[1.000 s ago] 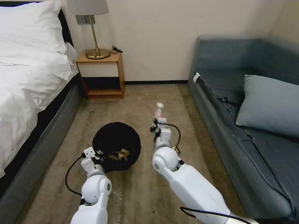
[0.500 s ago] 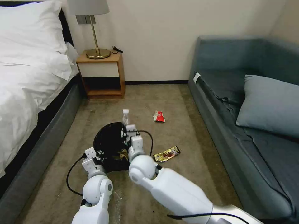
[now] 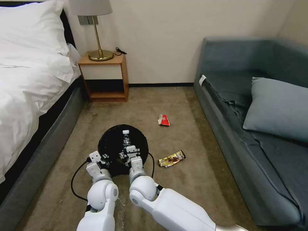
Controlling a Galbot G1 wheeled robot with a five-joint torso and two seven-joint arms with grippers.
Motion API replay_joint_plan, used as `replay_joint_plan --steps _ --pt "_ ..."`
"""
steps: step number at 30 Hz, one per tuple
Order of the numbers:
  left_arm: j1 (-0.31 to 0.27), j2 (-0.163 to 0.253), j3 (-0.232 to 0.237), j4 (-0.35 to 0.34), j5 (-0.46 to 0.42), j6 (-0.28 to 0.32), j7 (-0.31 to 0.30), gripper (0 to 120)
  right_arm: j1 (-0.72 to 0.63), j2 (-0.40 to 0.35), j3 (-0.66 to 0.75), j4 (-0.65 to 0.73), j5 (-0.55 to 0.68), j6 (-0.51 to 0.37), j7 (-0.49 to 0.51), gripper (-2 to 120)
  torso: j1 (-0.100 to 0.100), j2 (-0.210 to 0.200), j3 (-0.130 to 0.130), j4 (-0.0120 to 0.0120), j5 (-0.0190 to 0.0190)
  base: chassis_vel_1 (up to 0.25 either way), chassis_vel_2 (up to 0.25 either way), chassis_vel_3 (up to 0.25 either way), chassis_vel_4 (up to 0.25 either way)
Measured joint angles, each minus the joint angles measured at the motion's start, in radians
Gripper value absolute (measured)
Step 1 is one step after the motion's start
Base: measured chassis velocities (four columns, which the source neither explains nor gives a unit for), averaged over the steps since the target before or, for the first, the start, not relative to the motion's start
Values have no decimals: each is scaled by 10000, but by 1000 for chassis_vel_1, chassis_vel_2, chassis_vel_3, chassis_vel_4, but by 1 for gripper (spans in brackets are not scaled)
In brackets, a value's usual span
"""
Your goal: Pick up the trash bin, then pick up the garbage on the floor and place it into the trash bin.
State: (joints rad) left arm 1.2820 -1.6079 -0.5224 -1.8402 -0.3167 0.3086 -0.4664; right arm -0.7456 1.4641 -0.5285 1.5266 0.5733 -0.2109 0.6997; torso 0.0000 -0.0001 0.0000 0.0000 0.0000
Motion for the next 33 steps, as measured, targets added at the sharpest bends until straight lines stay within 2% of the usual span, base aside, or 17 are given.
replay_joint_plan --steps 1,3,6,8,14,16,17,20,22,25,27,31,33 --pt "0 0 0 0 0 0 0 1 0 0 0 0 0 0 0 76 0 0 0 0 0 0 0 0 0" --pt "7 1 -34 0 -4 0 0 1 -7 0 24 148 0 -61 43 86 0 0 0 1 0 0 0 0 0" --pt "-8 12 -43 0 -12 1 0 1 7 -34 60 305 2 -102 81 93 0 0 0 1 0 0 0 0 0" --pt "-23 64 -66 -28 -44 13 -2 1 414 -218 683 642 25 -142 156 100 0 1 0 0 0 0 0 0 0" --pt "-37 174 -136 -33 -100 39 -6 1 743 -704 1528 908 -429 106 -113 100 0 0 0 2 0 0 0 0 0" --pt "-97 302 -148 -35 -139 64 -27 1 529 -1228 2416 1260 -1132 658 -869 100 0 0 0 1 1 0 0 0 0" --pt "-97 302 -148 -35 -139 64 -27 1 529 -1228 2416 1260 -1132 658 -869 100 0 0 0 1 1 0 0 0 0" --pt "-190 377 -148 -4 -135 69 -90 1 -39 -1679 3220 1682 -1468 1064 -1330 100 0 1 0 0 2 0 0 0 0" --pt "-252 391 -122 8 -132 85 -123 1 -1079 -2146 4234 2100 -1814 1403 -1537 100 0 0 0 -2 3 0 0 0 0" --pt "-254 387 -97 8 -132 86 -122 1 -1520 -2244 4658 2155 -2024 1596 -1675 100 0 1 -1 -3 3 0 0 0 0" --pt "-230 388 -50 11 -132 99 -124 1 -2372 -2279 5515 2157 -2665 2286 -2132 100 0 1 -1 -3 2 0 0 0 0" --pt "-212 401 -17 11 -134 103 -124 1 -2742 -2246 5800 2158 -2892 2545 -2360 100 0 2 0 -1 2 0 0 0 0" --pt "-204 516 4 9 -151 108 -123 1 -3315 -2111 6148 2067 -3371 3109 -2835 100 0 2 -1 0 0 0 0 0 0"
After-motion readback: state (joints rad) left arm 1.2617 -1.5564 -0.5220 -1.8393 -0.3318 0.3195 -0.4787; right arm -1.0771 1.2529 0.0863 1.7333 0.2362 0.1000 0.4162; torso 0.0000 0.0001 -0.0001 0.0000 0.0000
